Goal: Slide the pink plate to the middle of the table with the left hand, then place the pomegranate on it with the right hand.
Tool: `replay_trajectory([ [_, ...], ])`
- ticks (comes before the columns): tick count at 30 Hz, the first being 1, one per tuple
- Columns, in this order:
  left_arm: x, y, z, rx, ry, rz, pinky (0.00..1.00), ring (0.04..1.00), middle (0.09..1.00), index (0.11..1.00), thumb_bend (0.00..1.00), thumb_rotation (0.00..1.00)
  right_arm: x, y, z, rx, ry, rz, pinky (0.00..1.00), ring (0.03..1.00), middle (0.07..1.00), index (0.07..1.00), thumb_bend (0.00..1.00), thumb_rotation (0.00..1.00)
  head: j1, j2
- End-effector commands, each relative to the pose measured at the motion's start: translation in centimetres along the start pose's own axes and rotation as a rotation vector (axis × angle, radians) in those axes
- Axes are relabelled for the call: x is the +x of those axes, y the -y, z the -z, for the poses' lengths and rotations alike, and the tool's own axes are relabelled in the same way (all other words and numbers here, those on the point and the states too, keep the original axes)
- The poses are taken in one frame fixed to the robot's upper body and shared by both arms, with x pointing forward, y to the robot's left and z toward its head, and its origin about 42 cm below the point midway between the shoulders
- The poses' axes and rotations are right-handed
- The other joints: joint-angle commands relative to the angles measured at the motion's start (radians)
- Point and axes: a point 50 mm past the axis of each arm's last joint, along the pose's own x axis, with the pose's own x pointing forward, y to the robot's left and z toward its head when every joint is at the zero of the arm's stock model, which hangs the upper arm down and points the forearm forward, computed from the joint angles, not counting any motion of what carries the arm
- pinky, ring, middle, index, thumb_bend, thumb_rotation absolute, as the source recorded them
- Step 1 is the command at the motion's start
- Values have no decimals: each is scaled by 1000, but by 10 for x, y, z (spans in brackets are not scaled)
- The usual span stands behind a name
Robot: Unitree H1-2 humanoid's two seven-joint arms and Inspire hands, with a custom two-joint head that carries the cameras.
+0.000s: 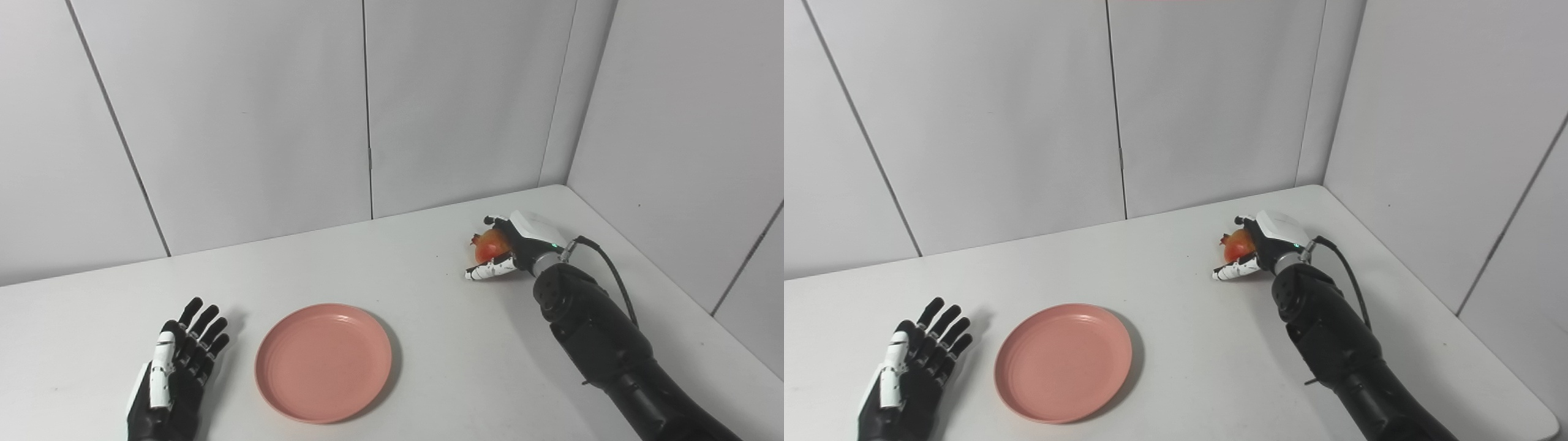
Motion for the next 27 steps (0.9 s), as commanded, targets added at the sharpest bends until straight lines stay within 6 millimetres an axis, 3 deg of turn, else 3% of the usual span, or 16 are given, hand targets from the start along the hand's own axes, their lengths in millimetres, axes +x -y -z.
replay_trajectory([
  [1,-1,-4,-2,4,-6,-2,928,907,914,909,329,1000,9,35,-11,-6,20,84,617,747,810,846,963,387,1,1],
  [4,0,-2,-2,3,-8,-5,920,902,908,902,330,1000,10,35,-12,-10,17,75,564,701,762,829,943,364,5,0],
  [10,0,-3,-1,10,-5,1,924,908,913,908,336,1000,9,35,-13,-27,25,29,649,753,810,807,868,304,12,-1],
  [12,0,-2,-1,13,-11,1,922,906,912,905,339,1000,8,36,-13,-34,30,0,673,762,812,796,788,277,12,-1],
  [16,1,-2,0,10,-20,5,926,908,913,902,346,1000,5,35,-12,-33,29,-24,576,649,704,718,583,294,16,0],
  [19,1,-2,0,6,-20,7,925,906,911,899,346,1000,4,34,-12,-31,31,-23,531,611,662,675,521,299,16,0],
  [20,1,-1,0,7,-21,8,919,904,909,897,343,1000,4,34,-11,-28,32,-20,428,504,564,578,463,283,18,1],
  [27,1,0,0,8,-16,8,912,902,908,898,347,1000,2,36,-13,34,52,18,415,468,507,526,370,192,27,2],
])
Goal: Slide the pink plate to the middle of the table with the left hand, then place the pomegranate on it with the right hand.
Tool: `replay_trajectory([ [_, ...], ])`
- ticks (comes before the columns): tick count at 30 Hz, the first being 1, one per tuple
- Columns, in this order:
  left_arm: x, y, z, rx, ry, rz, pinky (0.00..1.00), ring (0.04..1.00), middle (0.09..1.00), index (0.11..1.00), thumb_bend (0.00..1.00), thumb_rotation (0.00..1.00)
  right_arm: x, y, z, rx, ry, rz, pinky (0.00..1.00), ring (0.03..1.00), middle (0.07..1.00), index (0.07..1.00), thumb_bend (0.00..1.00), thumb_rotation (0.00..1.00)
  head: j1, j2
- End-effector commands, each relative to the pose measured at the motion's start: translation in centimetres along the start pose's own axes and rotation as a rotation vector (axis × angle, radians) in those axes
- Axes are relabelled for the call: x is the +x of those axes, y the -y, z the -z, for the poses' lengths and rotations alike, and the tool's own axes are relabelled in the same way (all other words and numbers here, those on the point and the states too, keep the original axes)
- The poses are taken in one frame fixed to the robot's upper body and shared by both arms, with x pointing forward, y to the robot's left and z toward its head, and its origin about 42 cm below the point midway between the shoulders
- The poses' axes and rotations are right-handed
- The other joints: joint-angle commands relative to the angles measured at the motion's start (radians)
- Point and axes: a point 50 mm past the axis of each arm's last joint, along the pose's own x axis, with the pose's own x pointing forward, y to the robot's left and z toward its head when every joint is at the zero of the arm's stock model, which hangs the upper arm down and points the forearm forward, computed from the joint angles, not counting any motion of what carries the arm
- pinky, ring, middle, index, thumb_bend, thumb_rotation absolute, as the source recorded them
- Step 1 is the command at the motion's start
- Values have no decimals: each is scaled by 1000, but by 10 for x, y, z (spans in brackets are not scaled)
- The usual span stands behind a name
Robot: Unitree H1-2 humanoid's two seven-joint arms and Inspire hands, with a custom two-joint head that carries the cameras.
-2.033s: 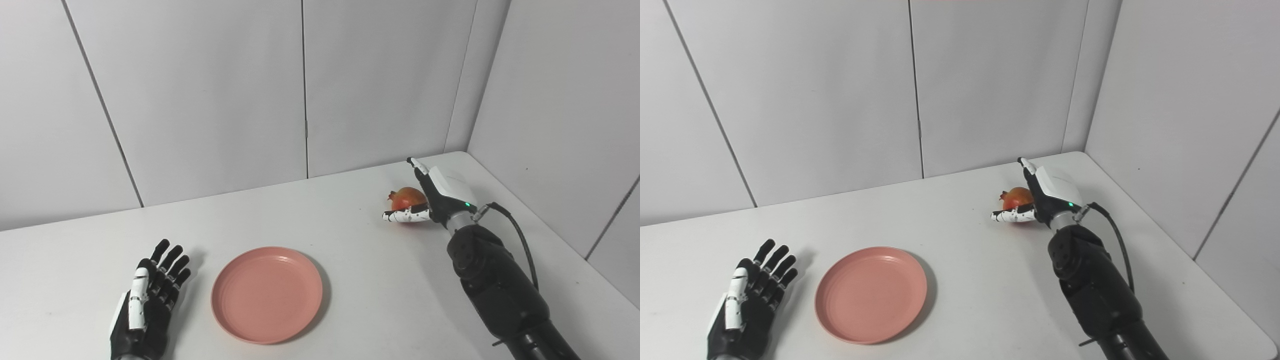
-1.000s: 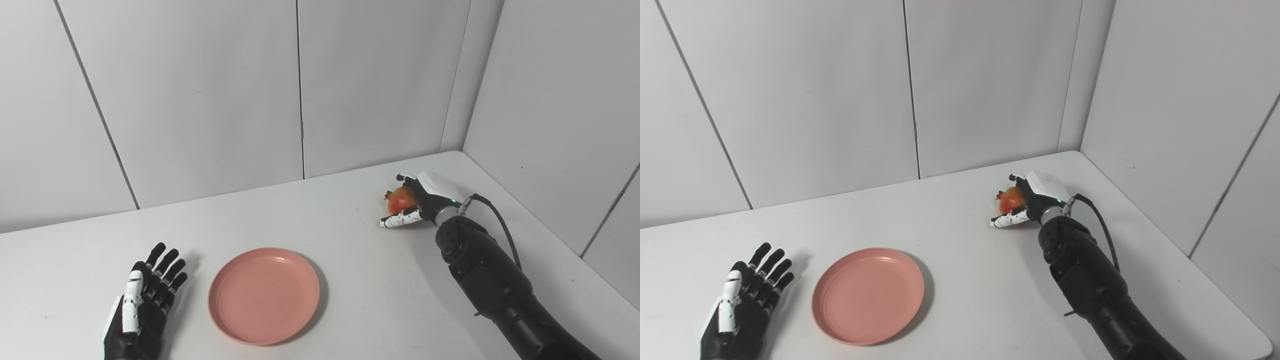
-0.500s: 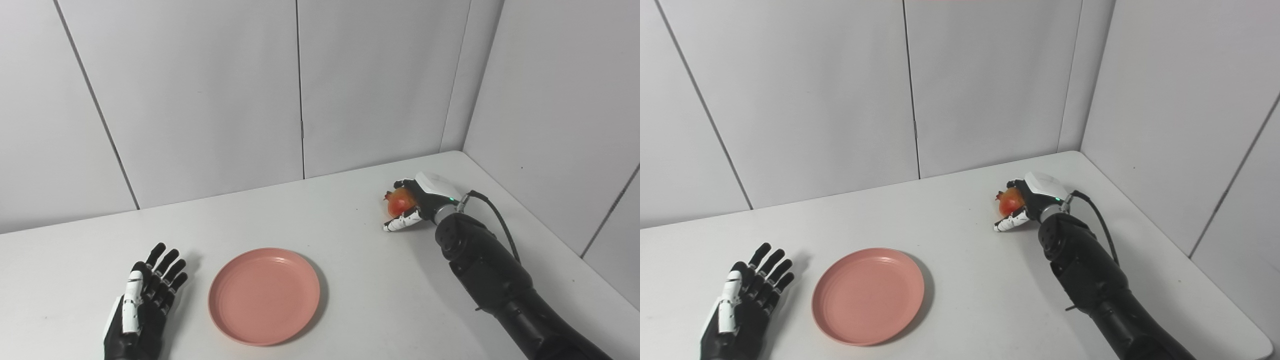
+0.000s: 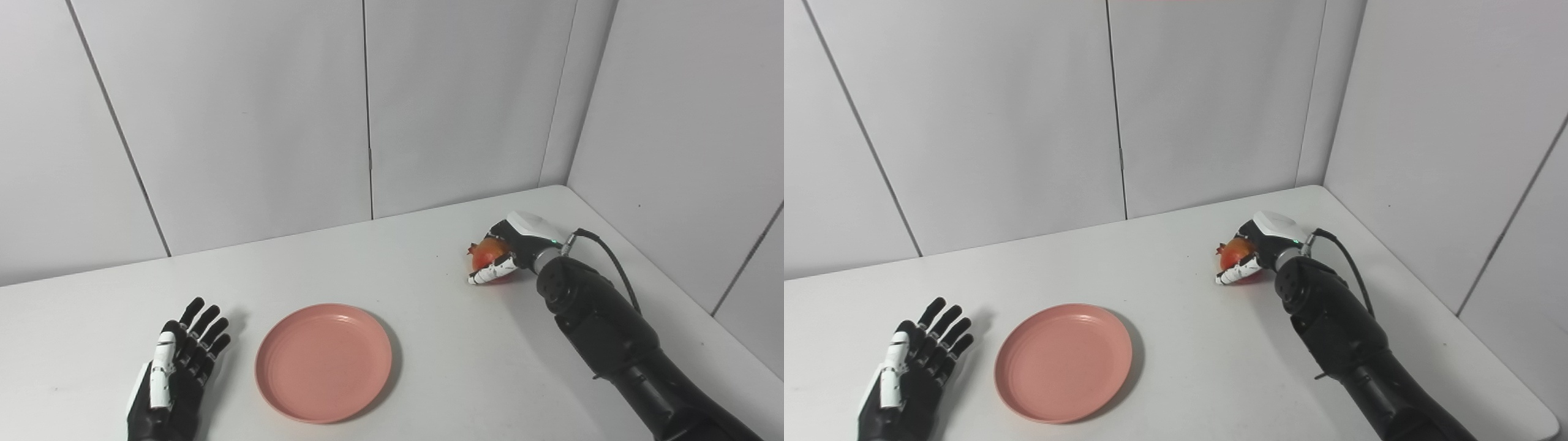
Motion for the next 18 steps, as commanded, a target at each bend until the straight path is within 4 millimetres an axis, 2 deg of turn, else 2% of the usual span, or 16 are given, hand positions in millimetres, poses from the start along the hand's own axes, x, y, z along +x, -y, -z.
replay_trajectory([
  [1,1,1,0,3,-9,5,915,904,910,899,349,1000,-1,29,-14,24,45,112,398,454,500,513,364,195,1,2],
  [10,2,3,1,6,-2,6,915,902,909,898,358,1000,-18,37,-25,59,98,184,351,400,454,458,364,195,18,4],
  [18,1,10,1,26,4,4,904,900,906,896,365,1000,-46,45,-46,86,213,224,323,365,424,441,393,103,52,9],
])
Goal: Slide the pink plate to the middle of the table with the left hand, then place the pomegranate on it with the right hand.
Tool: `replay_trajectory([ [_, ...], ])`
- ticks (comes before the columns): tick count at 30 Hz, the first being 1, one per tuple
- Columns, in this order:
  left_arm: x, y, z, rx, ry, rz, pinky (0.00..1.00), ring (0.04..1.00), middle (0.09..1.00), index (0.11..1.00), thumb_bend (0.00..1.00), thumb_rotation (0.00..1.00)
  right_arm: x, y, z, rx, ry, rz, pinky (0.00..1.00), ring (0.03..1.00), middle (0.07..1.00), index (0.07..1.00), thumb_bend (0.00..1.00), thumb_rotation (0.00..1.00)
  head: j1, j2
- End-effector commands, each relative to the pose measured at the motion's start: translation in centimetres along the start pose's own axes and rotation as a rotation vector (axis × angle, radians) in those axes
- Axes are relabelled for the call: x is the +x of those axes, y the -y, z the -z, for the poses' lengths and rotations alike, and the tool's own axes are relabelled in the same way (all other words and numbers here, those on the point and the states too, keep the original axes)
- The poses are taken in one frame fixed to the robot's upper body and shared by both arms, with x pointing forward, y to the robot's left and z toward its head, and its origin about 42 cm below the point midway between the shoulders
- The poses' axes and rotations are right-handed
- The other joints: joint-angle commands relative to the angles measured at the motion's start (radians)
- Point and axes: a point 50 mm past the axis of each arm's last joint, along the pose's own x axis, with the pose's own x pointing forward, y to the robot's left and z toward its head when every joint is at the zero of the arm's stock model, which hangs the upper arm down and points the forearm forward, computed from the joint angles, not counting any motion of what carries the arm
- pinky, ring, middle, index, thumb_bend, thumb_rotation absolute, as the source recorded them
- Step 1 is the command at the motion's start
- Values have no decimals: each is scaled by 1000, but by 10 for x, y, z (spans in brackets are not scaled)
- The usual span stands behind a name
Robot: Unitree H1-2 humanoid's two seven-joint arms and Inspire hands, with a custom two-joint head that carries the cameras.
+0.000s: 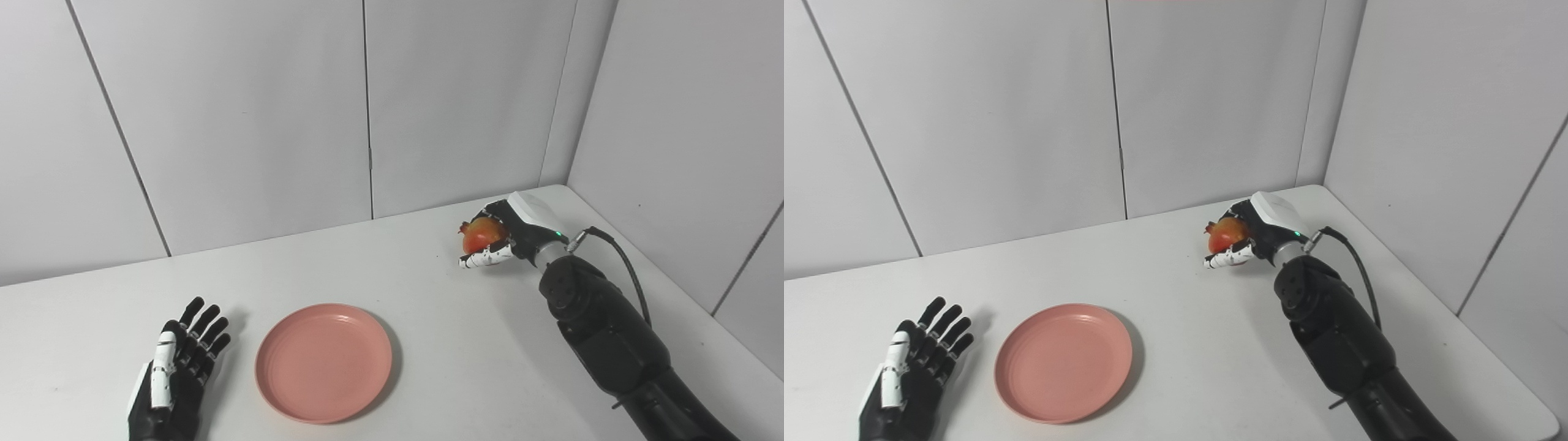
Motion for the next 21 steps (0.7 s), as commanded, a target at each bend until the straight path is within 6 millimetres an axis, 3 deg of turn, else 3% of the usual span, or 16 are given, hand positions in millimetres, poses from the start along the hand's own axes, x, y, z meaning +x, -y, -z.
replay_trajectory([
  [1,0,6,-1,14,6,3,903,900,906,896,366,1000,0,26,-23,3,77,72,322,365,424,442,394,95,14,3],
  [4,0,10,-1,20,7,1,903,900,907,899,374,1000,-8,28,-34,15,124,72,329,372,424,445,398,125,34,5],
  [12,1,25,0,43,10,-15,891,893,902,897,386,1000,-26,24,-84,39,292,37,278,326,402,447,416,82,99,15],
  [17,1,33,-1,67,16,-23,890,892,902,892,389,1000,-31,14,-113,45,391,12,302,363,431,474,412,113,141,26],
  [21,1,39,-2,81,30,-16,898,901,909,897,385,1000,-33,5,-130,43,457,-7,275,331,403,445,423,92,187,36],
])
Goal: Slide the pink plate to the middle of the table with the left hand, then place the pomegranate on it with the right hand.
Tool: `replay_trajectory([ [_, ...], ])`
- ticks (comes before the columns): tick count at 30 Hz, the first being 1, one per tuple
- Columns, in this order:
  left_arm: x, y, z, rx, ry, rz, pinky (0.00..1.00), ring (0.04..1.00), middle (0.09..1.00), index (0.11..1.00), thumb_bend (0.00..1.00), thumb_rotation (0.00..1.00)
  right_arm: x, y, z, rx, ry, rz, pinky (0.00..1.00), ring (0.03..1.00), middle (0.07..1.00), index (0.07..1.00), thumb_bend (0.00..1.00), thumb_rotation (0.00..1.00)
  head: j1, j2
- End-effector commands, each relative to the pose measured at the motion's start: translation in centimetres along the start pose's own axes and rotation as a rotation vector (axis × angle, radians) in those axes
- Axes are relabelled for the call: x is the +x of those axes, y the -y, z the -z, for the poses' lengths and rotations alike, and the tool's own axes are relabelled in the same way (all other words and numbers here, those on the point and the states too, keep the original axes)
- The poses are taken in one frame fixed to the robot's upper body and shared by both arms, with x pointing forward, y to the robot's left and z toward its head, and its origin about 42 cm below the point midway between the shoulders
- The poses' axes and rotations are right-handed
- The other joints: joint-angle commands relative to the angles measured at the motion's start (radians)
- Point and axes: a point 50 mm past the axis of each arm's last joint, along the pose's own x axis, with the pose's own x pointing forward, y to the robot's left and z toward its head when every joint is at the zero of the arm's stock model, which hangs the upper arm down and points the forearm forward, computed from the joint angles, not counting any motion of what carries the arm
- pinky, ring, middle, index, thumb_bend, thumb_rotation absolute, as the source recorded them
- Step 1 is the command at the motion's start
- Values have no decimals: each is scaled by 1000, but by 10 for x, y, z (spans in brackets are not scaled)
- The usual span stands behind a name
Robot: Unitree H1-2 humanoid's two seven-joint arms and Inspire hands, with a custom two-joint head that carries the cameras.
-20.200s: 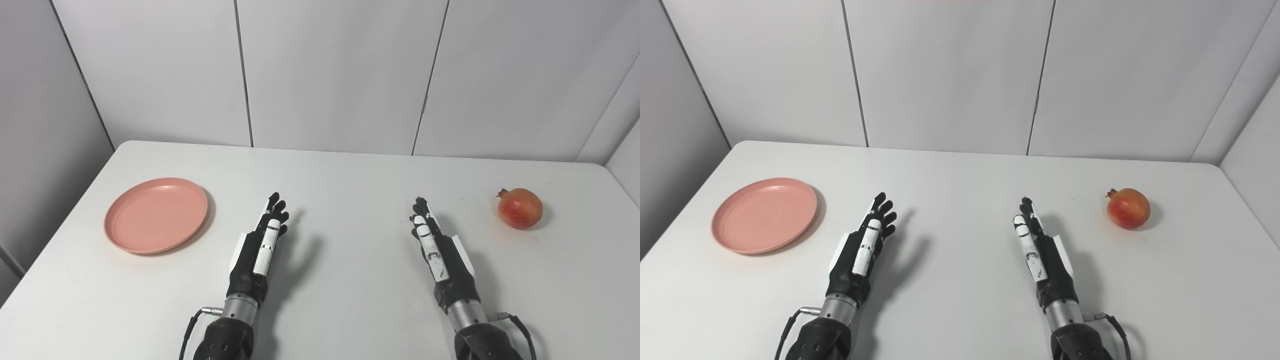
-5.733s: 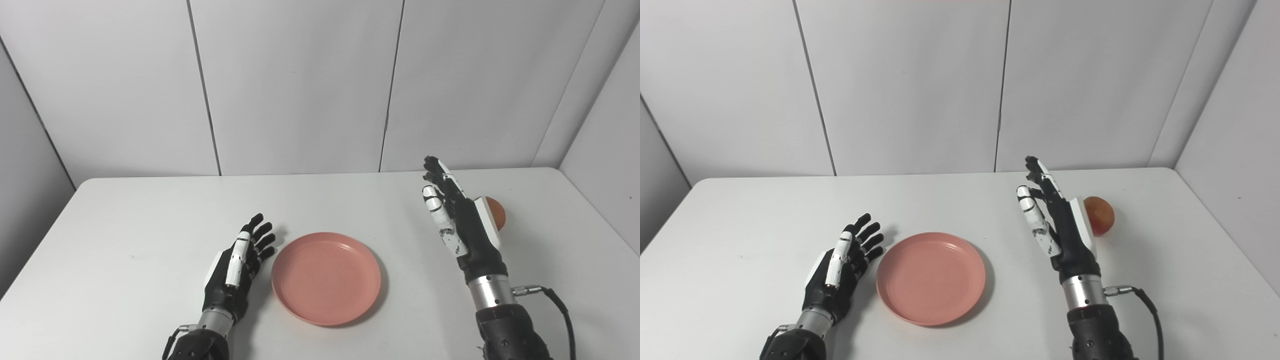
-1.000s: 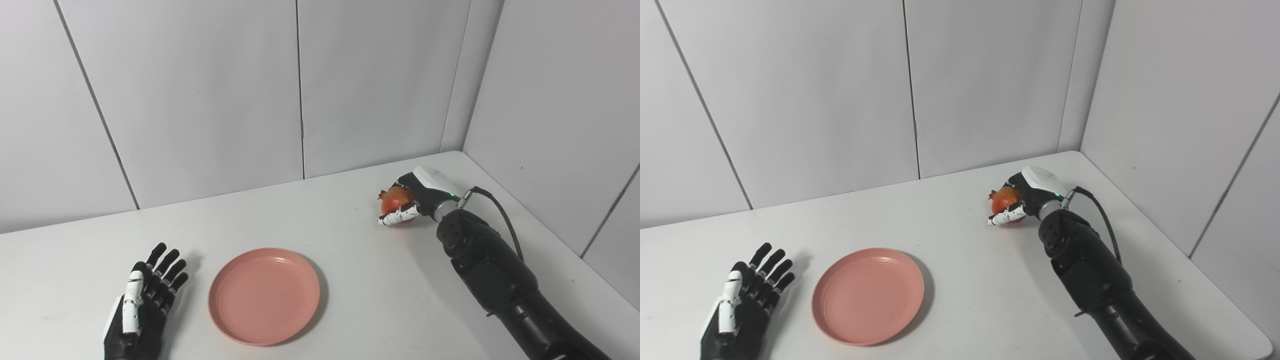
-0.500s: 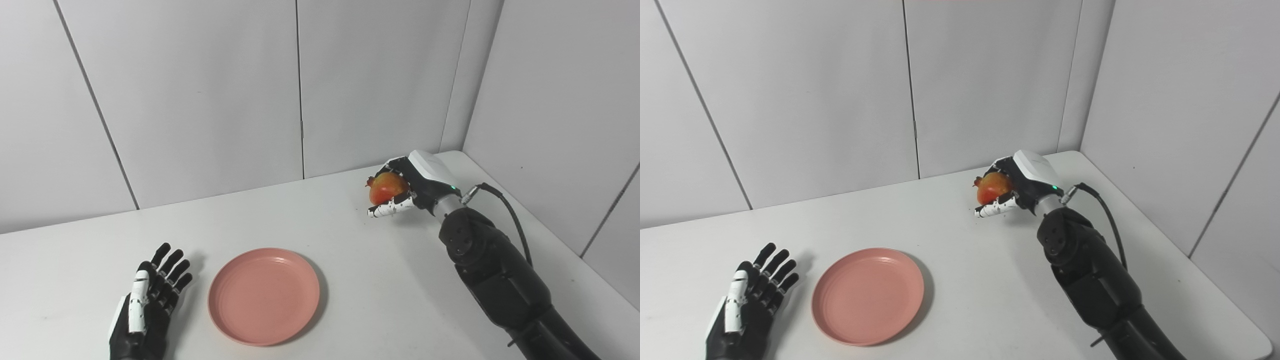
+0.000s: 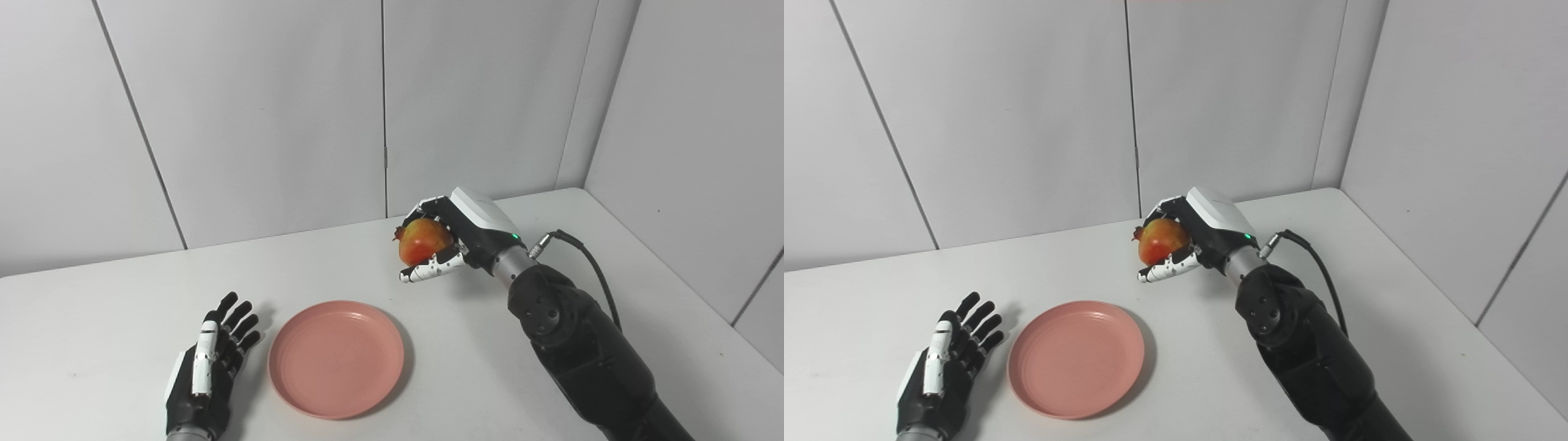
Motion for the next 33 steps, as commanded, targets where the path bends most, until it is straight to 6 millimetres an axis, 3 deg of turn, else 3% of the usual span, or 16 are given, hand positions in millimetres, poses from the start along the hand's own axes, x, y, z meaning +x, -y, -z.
replay_trajectory([
  [1,2,9,-6,7,29,11,902,903,912,900,387,1000,8,18,-29,-38,126,71,265,321,398,445,424,94,20,6],
  [6,1,19,-8,35,47,-5,892,898,912,901,411,1000,14,5,-41,-38,166,35,278,338,419,511,429,102,77,23],
  [10,3,27,-9,52,67,-18,882,896,912,902,416,1000,18,-6,-46,-20,187,6,266,331,416,511,435,77,125,36],
  [18,7,40,-11,86,122,-57,870,894,914,906,410,1000,21,-26,-57,-37,224,-50,288,355,427,501,419,122,209,52],
  [24,11,49,-13,93,144,-84,879,900,915,911,408,1000,24,-50,-61,-73,249,-112,315,393,462,553,438,75,244,65],
  [33,14,54,-16,133,155,-106,874,893,909,904,402,1000,28,-78,-63,-91,240,-176,312,385,453,533,429,121,257,78],
])
